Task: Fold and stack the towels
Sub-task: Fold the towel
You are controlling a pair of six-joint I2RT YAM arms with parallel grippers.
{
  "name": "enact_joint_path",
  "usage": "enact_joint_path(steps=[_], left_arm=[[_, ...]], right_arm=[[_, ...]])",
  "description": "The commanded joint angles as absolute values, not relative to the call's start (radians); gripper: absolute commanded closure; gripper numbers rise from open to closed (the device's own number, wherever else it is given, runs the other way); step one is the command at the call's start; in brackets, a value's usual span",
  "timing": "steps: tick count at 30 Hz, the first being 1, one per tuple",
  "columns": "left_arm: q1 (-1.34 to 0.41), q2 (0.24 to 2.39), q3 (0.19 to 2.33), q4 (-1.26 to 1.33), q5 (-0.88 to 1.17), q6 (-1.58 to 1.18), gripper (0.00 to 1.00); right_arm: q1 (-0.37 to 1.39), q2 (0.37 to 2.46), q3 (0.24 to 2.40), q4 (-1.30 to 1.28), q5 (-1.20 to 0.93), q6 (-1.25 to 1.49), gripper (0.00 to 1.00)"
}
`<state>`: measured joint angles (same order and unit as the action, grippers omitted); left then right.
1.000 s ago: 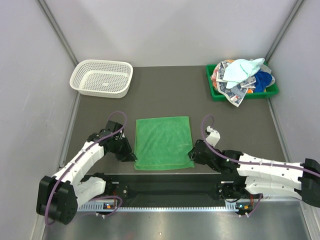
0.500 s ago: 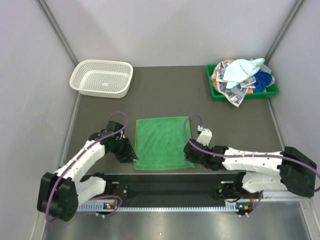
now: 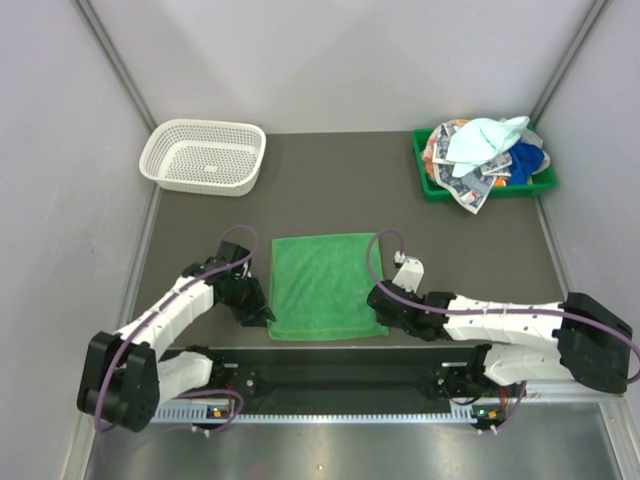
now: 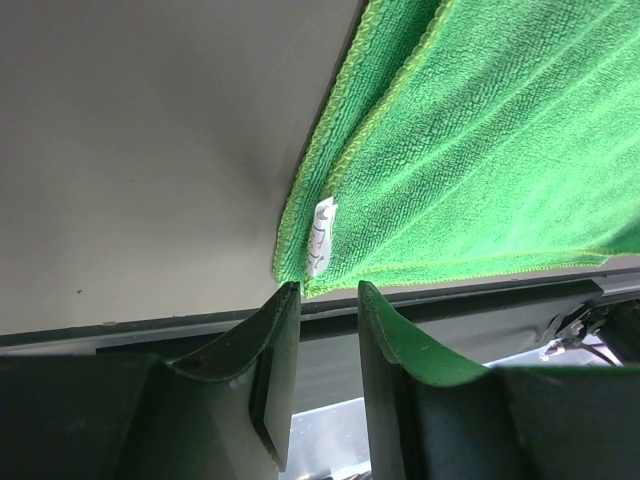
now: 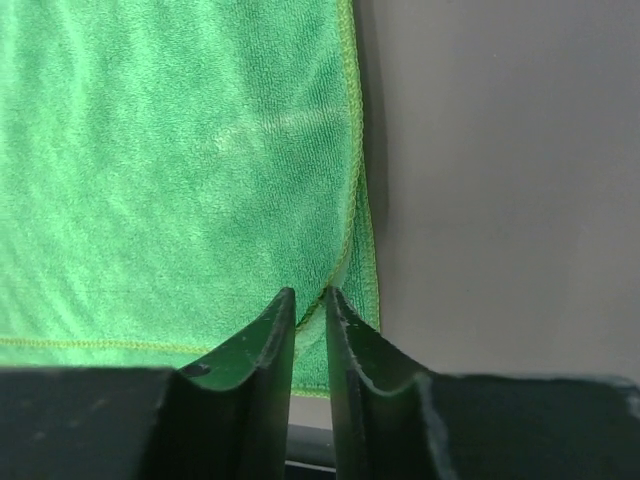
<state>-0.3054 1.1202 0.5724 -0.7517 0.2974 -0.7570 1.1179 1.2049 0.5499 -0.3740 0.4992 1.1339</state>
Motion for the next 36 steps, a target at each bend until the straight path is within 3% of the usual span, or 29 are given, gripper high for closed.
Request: enact_joint_path(steps=[1, 8, 21, 28, 32, 36], left_arm=[[-0.302, 1.134, 0.572, -0.719, 0.287, -0.759, 0.66], [-0.31, 1.152, 0.574, -0.726, 0.278, -0.762, 0.66], [-0.337, 1.192, 0.6, -0.719, 0.268, -0.776, 0.69], [-0.364, 1.215, 0.592, -0.692, 0.267, -0.795, 0.81], [-0.364, 1.218, 0.6, -0.689, 0.268, -0.792, 1.0], [-0.364, 1.213, 0.626, -0.698, 0.264, -0.785, 1.0]], right_arm=[[1.129, 1.167, 0.546, -0.357, 0.506, 1.132, 0.84], [1.131, 1.138, 0.515, -0.357, 0.495, 1.137, 0.97], [1.129, 1.083, 0.502, -0.371, 0.499, 1.135, 1.0], [1.129, 1.072, 0.497, -0.37, 0.499, 1.135, 1.0], [1.131, 1.063, 0.495, -0.373, 0.497, 1.137, 1.0], [1.131, 1.046, 0.502, -0.385, 0.497, 1.131, 1.0]])
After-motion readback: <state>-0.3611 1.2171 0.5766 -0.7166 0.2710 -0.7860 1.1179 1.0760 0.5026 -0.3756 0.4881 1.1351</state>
